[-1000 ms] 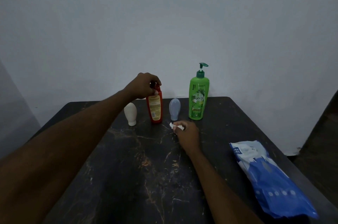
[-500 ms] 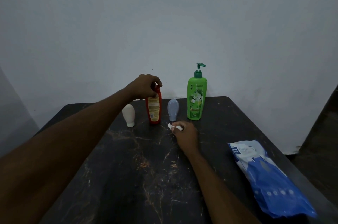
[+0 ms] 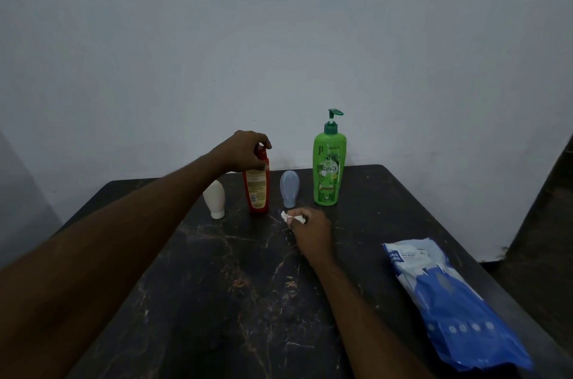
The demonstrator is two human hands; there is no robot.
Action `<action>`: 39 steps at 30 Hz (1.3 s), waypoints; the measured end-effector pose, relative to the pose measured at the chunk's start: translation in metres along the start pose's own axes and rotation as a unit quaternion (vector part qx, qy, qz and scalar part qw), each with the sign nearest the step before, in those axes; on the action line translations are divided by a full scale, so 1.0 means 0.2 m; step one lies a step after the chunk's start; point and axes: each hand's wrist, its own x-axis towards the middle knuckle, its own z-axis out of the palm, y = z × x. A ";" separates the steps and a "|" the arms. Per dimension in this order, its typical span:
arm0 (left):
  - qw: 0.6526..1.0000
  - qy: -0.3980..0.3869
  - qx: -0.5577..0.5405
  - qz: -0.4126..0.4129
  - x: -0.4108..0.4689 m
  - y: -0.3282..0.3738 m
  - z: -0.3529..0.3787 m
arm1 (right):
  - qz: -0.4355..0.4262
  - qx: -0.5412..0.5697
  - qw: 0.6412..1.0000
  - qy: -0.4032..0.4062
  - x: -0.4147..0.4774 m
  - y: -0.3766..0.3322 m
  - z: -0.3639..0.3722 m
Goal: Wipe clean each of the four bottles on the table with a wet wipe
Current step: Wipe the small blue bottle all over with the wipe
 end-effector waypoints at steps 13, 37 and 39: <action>0.953 0.120 0.211 0.181 0.02 0.19 0.05 | -0.001 0.023 1.000 0.007 0.01 0.02 0.00; 0.996 0.012 0.080 0.035 -0.11 0.26 0.43 | 0.059 0.248 0.951 0.176 0.04 0.04 -0.05; 1.000 0.023 0.012 0.017 -0.21 0.25 0.44 | 0.075 0.277 0.941 0.182 0.04 0.02 -0.07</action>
